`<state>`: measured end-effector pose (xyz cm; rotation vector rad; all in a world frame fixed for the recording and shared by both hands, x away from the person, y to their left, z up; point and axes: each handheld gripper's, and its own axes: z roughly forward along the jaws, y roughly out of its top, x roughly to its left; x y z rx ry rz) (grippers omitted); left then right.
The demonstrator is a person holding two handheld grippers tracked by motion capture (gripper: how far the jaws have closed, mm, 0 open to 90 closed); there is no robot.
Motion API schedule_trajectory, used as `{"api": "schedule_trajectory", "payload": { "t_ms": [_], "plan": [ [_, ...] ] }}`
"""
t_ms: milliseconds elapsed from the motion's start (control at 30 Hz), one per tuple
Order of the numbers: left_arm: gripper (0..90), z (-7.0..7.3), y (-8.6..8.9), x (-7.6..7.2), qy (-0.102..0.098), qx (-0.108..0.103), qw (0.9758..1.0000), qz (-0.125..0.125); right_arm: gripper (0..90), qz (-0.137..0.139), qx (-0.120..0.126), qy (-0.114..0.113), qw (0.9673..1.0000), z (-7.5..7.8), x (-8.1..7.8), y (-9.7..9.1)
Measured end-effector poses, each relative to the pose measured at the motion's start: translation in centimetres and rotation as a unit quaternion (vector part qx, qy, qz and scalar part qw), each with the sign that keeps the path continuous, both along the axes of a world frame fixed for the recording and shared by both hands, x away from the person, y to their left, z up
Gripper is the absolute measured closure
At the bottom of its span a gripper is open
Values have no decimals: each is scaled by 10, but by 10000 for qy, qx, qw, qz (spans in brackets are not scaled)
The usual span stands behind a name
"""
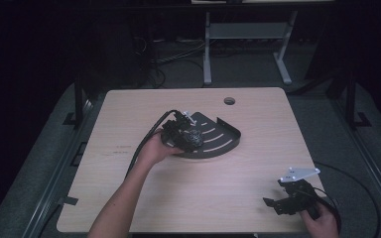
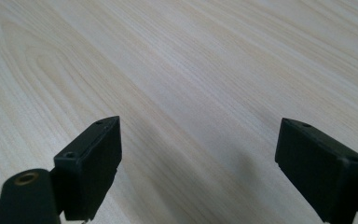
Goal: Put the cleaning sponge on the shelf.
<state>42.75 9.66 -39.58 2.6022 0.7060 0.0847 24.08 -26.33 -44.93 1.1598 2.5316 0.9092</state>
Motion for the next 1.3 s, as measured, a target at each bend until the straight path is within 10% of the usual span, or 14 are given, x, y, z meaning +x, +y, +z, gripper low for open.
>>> {"api": "schedule_trajectory", "payload": {
  "t_ms": [1300],
  "plan": [
    [221, 10, 27, -55, -172, -198, 9996, -86, 143, 54, -72, 57, 9999, -3, 0, 5]
  ]
}}
